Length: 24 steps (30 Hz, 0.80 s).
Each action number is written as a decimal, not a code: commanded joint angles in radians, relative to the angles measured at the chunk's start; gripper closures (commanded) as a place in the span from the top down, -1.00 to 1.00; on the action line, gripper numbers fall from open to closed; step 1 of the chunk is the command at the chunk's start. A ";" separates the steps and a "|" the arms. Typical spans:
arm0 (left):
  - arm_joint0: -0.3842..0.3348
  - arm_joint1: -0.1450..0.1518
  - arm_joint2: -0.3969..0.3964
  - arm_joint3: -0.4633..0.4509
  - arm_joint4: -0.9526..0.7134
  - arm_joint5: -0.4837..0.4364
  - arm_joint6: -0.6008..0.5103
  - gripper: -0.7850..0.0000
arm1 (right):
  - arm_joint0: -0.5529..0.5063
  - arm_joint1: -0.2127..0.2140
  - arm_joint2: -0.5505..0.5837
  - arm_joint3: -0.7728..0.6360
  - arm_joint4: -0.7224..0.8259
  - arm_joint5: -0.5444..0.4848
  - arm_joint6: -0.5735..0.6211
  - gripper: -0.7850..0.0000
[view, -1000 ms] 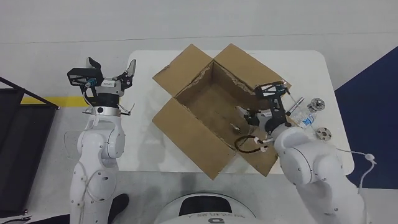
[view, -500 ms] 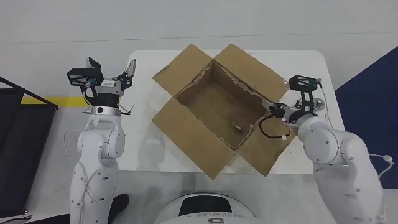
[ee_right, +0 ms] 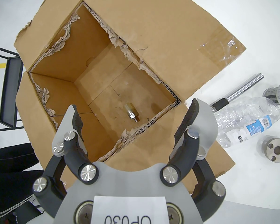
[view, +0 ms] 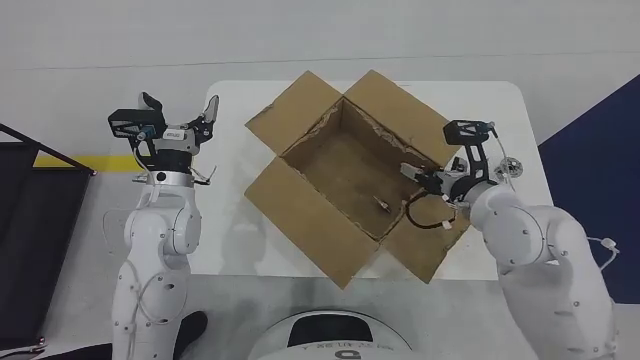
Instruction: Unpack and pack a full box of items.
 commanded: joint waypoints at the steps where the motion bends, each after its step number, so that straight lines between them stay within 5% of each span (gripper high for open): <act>1: 0.000 0.000 0.000 0.000 0.000 0.000 0.000 1.00 | 0.003 -0.005 0.041 0.043 0.088 0.018 -0.087 1.00; 6: 0.000 0.000 0.000 0.000 0.000 0.000 0.000 1.00 | 0.038 -0.019 0.066 0.150 0.185 0.125 -0.241 1.00; 11: 0.000 0.000 0.000 0.000 0.000 0.000 0.000 1.00 | 0.110 -0.026 0.001 0.275 0.165 0.203 -0.236 1.00; 24: 0.000 0.000 0.000 0.000 0.000 0.000 0.000 1.00 | 0.234 -0.042 -0.094 0.397 0.264 0.106 -0.305 1.00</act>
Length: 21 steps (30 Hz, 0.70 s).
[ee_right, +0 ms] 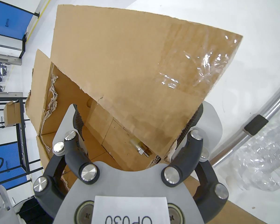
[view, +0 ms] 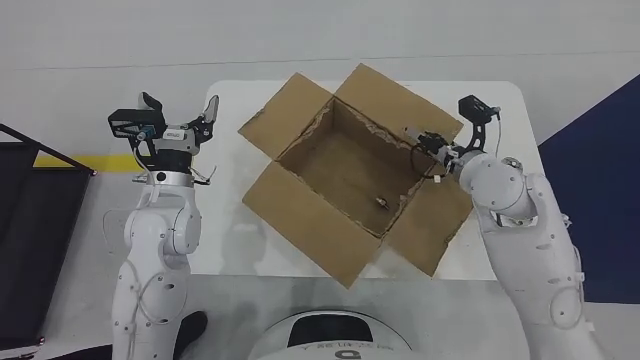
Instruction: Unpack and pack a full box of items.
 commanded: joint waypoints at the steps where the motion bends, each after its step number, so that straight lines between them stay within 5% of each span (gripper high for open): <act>1: 0.000 0.000 0.000 0.000 0.000 0.000 0.000 1.00 | 0.020 -0.003 -0.033 -0.010 -0.022 -0.001 -0.015 1.00; 13: 0.000 0.000 0.000 0.000 0.000 0.000 0.000 1.00 | 0.200 -0.022 -0.213 0.021 -0.120 0.005 0.047 1.00; 21: 0.000 0.000 0.000 0.000 0.000 0.000 0.000 1.00 | 0.053 -0.014 -0.011 -0.073 0.008 0.026 -0.111 1.00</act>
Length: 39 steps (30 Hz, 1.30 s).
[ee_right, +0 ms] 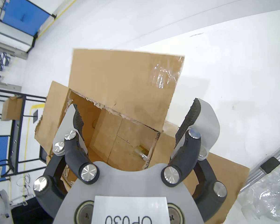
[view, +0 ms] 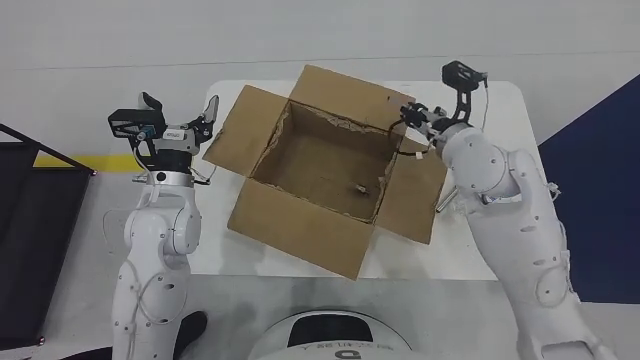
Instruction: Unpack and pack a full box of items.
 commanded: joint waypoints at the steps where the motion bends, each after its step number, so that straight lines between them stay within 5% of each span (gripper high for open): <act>1: 0.000 0.000 0.000 0.000 0.000 0.000 0.000 1.00 | -0.088 0.003 0.092 -0.046 0.055 -0.015 -0.064 1.00; 9: 0.000 0.000 0.000 0.000 0.000 0.000 0.000 1.00 | -0.434 0.001 0.384 -0.139 0.292 -0.123 -0.244 1.00; 39: 0.000 0.000 0.000 0.000 0.000 0.000 0.000 1.00 | -0.436 0.003 0.389 -0.131 0.293 -0.103 -0.210 1.00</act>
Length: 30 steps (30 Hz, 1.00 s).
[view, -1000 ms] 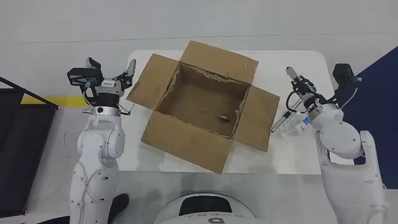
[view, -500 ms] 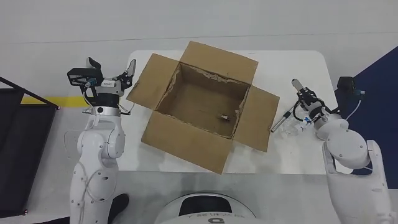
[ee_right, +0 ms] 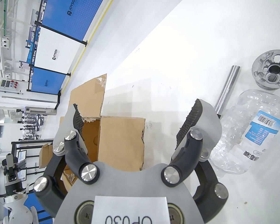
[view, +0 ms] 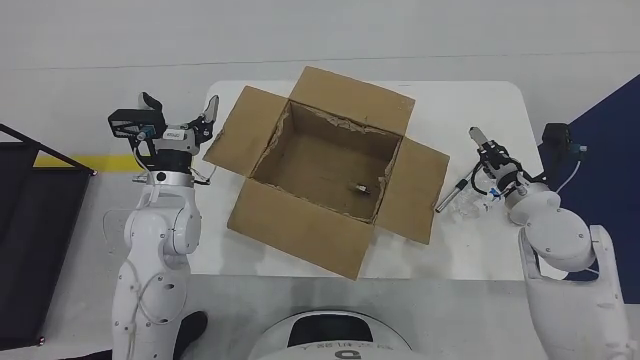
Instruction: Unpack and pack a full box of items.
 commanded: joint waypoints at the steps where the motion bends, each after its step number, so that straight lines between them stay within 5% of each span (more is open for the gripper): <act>1: 0.000 0.000 0.000 0.000 0.000 0.000 0.000 1.00 | 0.000 0.000 0.000 0.000 0.000 0.000 0.000 1.00; 26: 0.000 0.000 0.000 0.000 0.000 0.000 0.000 1.00 | 0.000 0.000 0.005 0.001 0.004 -0.005 -0.009 1.00; 30: 0.000 0.000 0.000 0.000 0.000 0.000 0.000 1.00 | -0.026 -0.001 0.094 0.009 0.137 -0.009 0.034 1.00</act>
